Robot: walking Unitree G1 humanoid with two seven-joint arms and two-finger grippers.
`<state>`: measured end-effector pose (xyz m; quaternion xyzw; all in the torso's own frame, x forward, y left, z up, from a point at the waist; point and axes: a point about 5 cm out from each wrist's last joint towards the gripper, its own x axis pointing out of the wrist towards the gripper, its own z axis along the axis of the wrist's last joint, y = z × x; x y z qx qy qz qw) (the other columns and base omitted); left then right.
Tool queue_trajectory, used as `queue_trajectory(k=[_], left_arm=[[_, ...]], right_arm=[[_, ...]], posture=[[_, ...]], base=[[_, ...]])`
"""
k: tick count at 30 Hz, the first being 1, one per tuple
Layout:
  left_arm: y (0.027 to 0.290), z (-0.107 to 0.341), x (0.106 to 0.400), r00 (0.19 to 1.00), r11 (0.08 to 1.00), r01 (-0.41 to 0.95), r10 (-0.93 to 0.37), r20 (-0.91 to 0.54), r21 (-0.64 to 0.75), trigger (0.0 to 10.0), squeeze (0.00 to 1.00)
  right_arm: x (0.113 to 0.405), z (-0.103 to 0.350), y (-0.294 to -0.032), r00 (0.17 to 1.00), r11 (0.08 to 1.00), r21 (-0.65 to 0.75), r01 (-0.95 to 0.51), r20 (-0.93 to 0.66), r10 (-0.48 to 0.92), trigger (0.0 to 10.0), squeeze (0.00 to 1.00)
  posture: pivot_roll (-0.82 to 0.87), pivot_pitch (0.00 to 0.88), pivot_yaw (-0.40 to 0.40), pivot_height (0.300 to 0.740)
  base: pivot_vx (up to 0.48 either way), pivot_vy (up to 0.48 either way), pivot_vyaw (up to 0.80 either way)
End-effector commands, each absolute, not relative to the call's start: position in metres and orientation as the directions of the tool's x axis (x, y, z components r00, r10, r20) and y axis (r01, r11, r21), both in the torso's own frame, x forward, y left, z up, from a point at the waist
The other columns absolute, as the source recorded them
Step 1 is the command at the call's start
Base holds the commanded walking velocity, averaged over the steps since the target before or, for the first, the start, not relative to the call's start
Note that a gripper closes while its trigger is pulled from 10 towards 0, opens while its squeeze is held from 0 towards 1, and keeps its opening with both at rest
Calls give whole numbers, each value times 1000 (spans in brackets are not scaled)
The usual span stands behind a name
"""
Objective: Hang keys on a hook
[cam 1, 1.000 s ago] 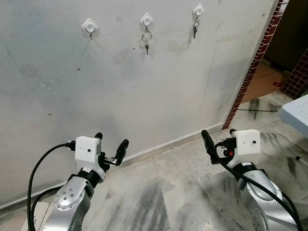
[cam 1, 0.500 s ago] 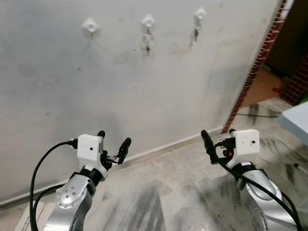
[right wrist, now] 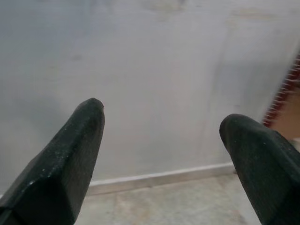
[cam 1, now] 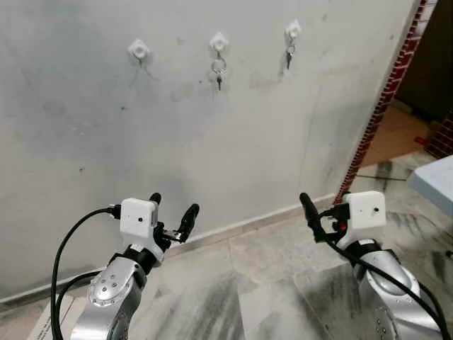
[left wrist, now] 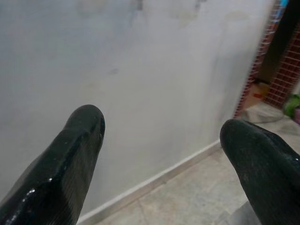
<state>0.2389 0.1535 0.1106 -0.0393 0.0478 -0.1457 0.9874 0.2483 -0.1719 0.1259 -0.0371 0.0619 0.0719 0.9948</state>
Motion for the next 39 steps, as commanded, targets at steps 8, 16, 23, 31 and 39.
queue_trajectory(k=[8,16,23,31,39], left_arm=[[154,112,239,955,957,278,-284,-80,-78,10000,0],[158,109,242,956,959,273,-279,-92,-74,10000,0],[163,111,249,964,966,245,-252,-85,-82,10000,0],[167,117,261,972,971,222,-228,-62,-90,10000,0],[167,117,266,968,968,234,-240,-67,-92,10000,0]], right_arm=[[249,127,-174,983,987,-73,-141,-126,131,10000,0],[249,127,-174,984,987,-74,-139,-126,129,10000,0],[249,128,-174,985,988,-74,-138,-118,129,10000,0],[250,127,-175,983,989,-69,-133,-134,123,10000,0],[251,129,-175,985,988,-78,-131,-127,120,10000,0]], posture=[[-60,0,47,740],[-61,0,49,740],[-64,0,48,740],[-69,0,45,740],[-74,0,49,740]], base=[[0,-297,0],[0,-140,0],[0,0,0],[0,0,-197],[0,0,-781]])
